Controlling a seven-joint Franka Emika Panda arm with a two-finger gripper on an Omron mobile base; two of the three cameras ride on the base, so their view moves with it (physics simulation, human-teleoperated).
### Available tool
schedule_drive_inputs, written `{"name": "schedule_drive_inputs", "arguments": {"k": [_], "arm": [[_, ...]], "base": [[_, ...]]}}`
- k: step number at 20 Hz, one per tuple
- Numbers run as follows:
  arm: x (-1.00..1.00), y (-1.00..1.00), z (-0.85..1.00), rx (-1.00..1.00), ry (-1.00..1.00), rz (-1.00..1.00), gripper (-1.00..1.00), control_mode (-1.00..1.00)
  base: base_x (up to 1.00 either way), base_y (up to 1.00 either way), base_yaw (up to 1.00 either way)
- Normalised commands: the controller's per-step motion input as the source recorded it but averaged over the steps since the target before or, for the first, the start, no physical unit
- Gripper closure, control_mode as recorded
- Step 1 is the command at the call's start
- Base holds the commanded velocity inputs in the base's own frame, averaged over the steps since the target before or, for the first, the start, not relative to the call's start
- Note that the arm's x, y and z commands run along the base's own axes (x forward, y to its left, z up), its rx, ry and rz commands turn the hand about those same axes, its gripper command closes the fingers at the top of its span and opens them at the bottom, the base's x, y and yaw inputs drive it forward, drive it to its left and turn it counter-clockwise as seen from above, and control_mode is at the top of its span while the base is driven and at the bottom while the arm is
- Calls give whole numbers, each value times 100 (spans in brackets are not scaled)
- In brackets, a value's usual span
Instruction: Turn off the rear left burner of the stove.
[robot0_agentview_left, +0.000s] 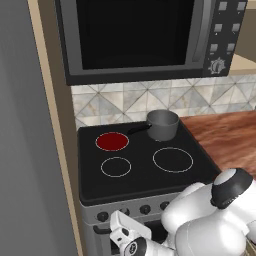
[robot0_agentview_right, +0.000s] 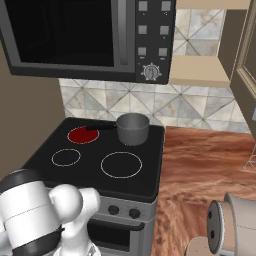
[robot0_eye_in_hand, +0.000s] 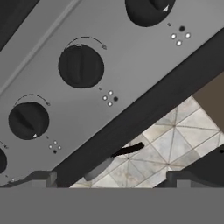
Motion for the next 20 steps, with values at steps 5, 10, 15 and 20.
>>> {"name": "schedule_drive_inputs", "arguments": {"k": [5, 10, 15, 20], "arm": [[14, 0, -13, 0, 0, 0, -100, -100], [18, 0, -28, 0, 0, 0, -100, -100], [2, 2, -40, 0, 0, 1, -100, -100], [15, 12, -36, 0, 0, 0, -100, -100]], "base": [[0, 0, 0], [0, 0, 0], [0, 0, 0], [0, 0, 0]]}}
